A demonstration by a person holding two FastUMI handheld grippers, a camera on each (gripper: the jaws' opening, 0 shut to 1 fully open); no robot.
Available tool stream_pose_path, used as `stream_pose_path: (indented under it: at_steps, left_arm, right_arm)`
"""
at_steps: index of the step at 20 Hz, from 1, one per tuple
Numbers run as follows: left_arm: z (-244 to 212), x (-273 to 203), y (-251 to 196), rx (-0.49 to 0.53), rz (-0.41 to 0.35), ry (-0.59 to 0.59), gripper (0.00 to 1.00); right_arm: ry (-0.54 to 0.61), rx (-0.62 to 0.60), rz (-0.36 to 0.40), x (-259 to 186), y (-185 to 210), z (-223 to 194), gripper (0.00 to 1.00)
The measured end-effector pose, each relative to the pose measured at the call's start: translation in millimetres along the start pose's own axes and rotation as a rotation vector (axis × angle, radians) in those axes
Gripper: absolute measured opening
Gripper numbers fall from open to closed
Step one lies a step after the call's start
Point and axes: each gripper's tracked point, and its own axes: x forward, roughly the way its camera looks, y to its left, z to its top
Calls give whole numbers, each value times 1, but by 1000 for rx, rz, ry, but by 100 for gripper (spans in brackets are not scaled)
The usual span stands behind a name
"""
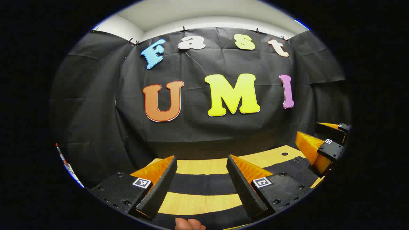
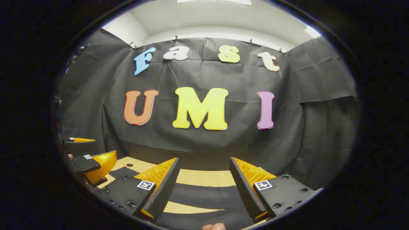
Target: Grasp the waist and the cuffs of the jeans and fold them to make the two legs overlap; first hold the waist and fold one-third of the jeans toward the cuffs, then hold the cuffs and fold the remaining one-third in the same direction to finish folding.
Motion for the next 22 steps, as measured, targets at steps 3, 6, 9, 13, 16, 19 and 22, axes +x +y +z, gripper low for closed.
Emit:
stream_pose_path:
  at_steps: [3,6,9,13,16,19,22]
  left_arm:
    - [0,0,0,7,8,0,99]
    - [1,0,2,14,14,-9,100]
    - [1,-3,7,9,25,-11,100]
    - [-1,-7,8,5,33,-4,100]
    - [1,-8,7,9,33,-7,100]
    - [3,-9,7,13,35,-11,100]
    - [2,-13,7,11,37,-3,100]
  right_arm:
    - [-9,-1,15,3,2,2,97]
    - [-14,-1,25,5,3,6,96]
    - [-10,-1,34,6,6,5,97]
    - [-21,-11,49,0,11,8,97]
    - [-30,-11,52,-1,10,11,97]
    - [-30,-6,52,-2,9,10,97]
    - [-27,7,60,-2,8,10,97]
